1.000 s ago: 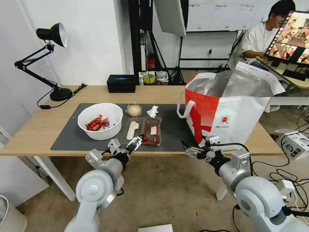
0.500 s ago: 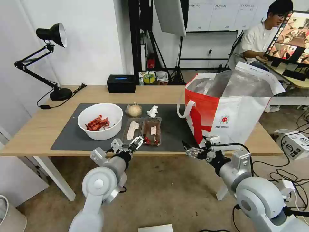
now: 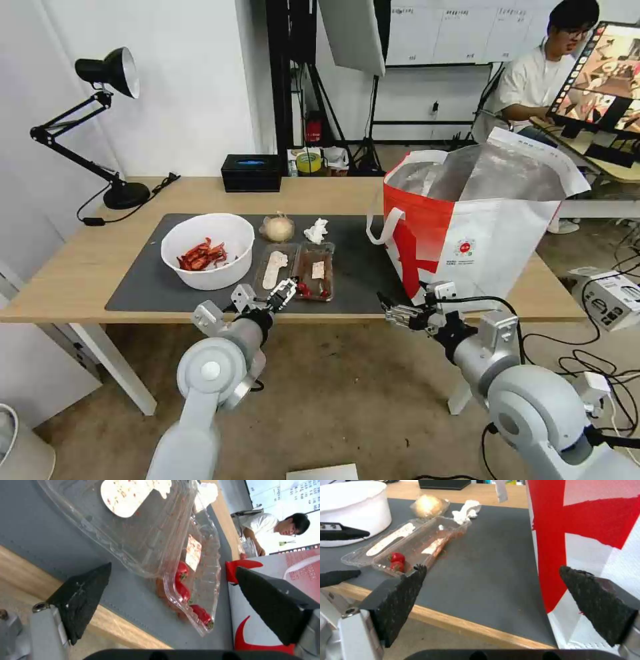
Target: Pick up the trash from the table and place it into the takeout bag.
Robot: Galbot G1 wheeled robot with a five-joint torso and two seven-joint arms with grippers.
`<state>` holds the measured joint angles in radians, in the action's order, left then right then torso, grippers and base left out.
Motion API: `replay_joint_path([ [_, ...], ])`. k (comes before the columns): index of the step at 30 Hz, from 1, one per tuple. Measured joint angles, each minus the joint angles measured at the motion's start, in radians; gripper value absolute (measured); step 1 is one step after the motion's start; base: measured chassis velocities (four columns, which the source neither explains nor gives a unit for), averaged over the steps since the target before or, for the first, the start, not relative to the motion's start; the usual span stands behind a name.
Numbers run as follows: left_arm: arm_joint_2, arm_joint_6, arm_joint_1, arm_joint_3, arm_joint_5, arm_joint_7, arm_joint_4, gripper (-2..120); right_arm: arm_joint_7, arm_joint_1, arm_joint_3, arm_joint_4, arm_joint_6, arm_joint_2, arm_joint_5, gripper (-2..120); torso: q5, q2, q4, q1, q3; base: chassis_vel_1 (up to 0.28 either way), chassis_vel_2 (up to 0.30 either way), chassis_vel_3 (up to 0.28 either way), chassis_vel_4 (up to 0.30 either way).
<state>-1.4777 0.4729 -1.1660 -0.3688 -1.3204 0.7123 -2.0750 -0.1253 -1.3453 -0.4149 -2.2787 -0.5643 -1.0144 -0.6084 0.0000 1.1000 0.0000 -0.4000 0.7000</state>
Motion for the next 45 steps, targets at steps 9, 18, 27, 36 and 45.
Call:
replay_joint_path([
  [9, -0.001, -0.013, 0.013, -0.001, 0.001, -0.001, 0.016, 100, -0.001, 0.001, 0.004, 0.006, 0.0, -0.008, 0.002, 100, 0.0, 0.0, -0.0001, 0.0, 0.0, 0.0, 0.0, 0.0, 0.0],
  [18, -0.022, -0.031, 0.02, 0.003, 0.012, -0.001, 0.027, 100, -0.001, 0.001, 0.008, 0.011, 0.0, -0.012, 0.007, 100, 0.0, 0.0, 0.0004, 0.0, 0.0, 0.0, 0.0, 0.0, 0.0],
  [27, -0.034, -0.057, 0.013, 0.01, 0.033, -0.03, 0.017, 100, -0.002, -0.013, -0.002, -0.001, 0.0, -0.002, 0.009, 100, -0.0001, 0.0, 0.0, 0.0, 0.0, 0.0, 0.0, 0.0, 0.0],
  [36, -0.031, -0.075, 0.005, 0.001, 0.04, -0.049, 0.001, 100, -0.002, -0.023, -0.003, -0.008, 0.0, -0.002, 0.01, 100, -0.0002, 0.0, 0.0, 0.0, 0.0, 0.0, 0.0, 0.0, 0.0],
  [45, -0.014, -0.093, -0.008, -0.03, 0.026, -0.108, -0.038, 100, -0.002, -0.034, 0.0, -0.016, 0.0, -0.011, 0.018, 100, -0.0001, 0.0, 0.0, 0.0, 0.0, 0.0, 0.0, 0.0, 0.0],
])
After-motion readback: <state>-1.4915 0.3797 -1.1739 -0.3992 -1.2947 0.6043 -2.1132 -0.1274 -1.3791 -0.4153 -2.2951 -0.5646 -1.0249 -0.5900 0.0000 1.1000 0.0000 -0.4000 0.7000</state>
